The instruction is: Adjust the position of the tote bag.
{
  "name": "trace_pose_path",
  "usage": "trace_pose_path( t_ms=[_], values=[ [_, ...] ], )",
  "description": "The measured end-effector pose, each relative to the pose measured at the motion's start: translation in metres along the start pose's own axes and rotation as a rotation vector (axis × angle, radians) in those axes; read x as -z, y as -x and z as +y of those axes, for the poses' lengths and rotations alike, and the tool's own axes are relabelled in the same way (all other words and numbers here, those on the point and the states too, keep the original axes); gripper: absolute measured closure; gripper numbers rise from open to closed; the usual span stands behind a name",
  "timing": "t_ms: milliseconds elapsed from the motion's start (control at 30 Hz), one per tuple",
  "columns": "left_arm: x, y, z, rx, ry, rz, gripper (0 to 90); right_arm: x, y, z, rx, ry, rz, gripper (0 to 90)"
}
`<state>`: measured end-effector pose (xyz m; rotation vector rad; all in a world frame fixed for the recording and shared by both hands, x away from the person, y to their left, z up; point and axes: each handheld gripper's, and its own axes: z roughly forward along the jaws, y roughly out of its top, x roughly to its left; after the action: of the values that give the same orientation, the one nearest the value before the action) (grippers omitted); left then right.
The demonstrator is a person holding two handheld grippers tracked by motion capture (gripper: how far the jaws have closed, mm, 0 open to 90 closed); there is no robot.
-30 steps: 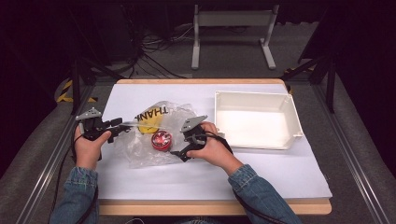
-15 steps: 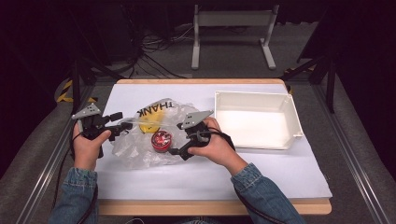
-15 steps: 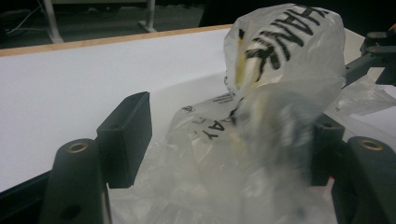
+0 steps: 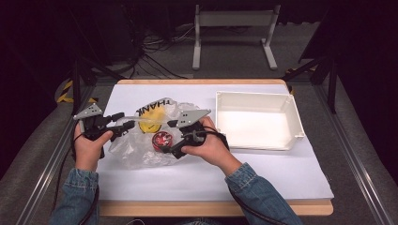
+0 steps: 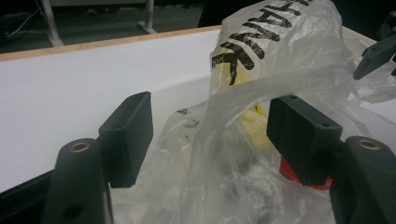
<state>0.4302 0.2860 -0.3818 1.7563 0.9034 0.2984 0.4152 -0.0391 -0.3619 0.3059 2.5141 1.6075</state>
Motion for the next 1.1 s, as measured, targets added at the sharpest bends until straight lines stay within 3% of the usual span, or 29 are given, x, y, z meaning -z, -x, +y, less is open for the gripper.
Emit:
trace_pose_path(
  t_ms=[167, 233, 467, 567, 633, 733, 833, 1000, 1100],
  values=[
    [0.004, 0.007, 0.004, -0.036, 0.019, -0.022, 27.8, -0.016, 0.009, -0.005, -0.014, -0.014, 0.008, 3.5],
    [0.006, 0.010, 0.006, -0.046, 0.030, -0.033, 25.3, -0.022, 0.014, -0.009, -0.026, -0.024, -0.010, 2.1],
    [0.015, 0.017, 0.013, -0.075, 0.084, -0.051, 20.2, -0.034, 0.024, -0.023, -0.073, -0.059, -0.032, 2.1],
    [0.021, 0.022, 0.017, -0.095, 0.127, -0.072, 21.6, -0.038, 0.024, -0.030, -0.081, -0.081, -0.031, 2.1],
    [0.023, 0.027, 0.020, -0.106, 0.131, -0.103, 27.3, -0.039, 0.024, -0.033, -0.089, -0.092, -0.029, 2.2],
    [0.015, 0.034, 0.021, -0.137, 0.087, -0.159, 37.7, -0.040, 0.023, -0.036, -0.085, -0.108, -0.025, 2.1],
    [0.003, 0.035, 0.017, -0.154, 0.021, -0.192, 41.1, -0.041, 0.021, -0.037, -0.078, -0.120, -0.021, 2.1],
    [-0.011, 0.021, 0.005, -0.105, -0.050, -0.198, 29.6, -0.043, 0.019, -0.039, -0.071, -0.129, -0.020, 2.2],
    [-0.014, 0.014, -0.003, -0.075, -0.085, -0.199, 32.6, -0.045, 0.018, -0.041, -0.074, -0.129, -0.018, 2.2]
  ],
)
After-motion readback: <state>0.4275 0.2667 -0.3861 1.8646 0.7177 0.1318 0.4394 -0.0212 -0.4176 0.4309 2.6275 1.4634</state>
